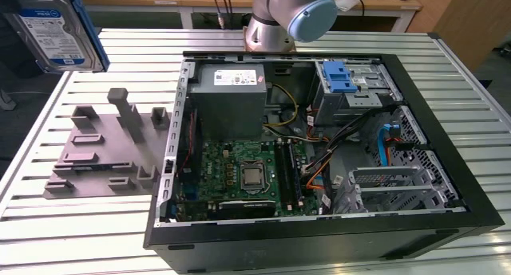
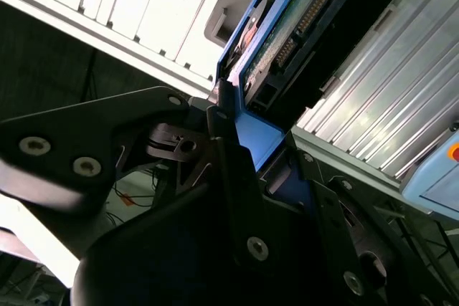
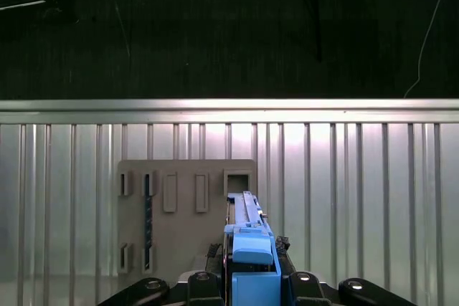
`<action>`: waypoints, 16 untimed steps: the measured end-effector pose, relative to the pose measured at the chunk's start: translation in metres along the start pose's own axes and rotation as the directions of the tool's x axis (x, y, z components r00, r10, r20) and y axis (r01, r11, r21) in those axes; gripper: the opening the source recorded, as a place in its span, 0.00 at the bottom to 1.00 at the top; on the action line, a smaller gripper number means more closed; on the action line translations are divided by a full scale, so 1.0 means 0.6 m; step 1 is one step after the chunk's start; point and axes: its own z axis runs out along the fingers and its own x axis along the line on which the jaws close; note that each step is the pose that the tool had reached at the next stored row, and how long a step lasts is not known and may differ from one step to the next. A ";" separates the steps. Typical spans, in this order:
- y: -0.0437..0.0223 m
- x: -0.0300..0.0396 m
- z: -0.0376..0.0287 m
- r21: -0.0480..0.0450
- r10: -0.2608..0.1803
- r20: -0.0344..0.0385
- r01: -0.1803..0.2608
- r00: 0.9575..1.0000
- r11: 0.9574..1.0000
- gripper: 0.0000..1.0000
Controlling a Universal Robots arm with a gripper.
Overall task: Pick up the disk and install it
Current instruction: 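Pick up the disk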
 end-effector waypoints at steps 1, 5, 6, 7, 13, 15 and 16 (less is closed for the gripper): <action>0.000 0.000 -0.001 0.000 0.000 0.000 0.000 1.000 1.000 0.36; 0.000 0.000 -0.008 0.000 0.000 0.000 0.000 1.000 1.000 0.36; 0.000 0.000 -0.009 0.000 0.000 0.000 0.000 1.000 1.000 0.36; 0.000 0.000 -0.011 0.000 0.000 0.000 0.000 1.000 1.000 0.36; 0.000 0.000 -0.019 0.000 0.000 0.000 0.000 1.000 1.000 0.36; 0.000 0.000 -0.021 0.000 0.000 0.000 0.000 1.000 1.000 0.36; 0.000 0.000 -0.022 0.000 0.000 0.000 0.000 1.000 1.000 0.36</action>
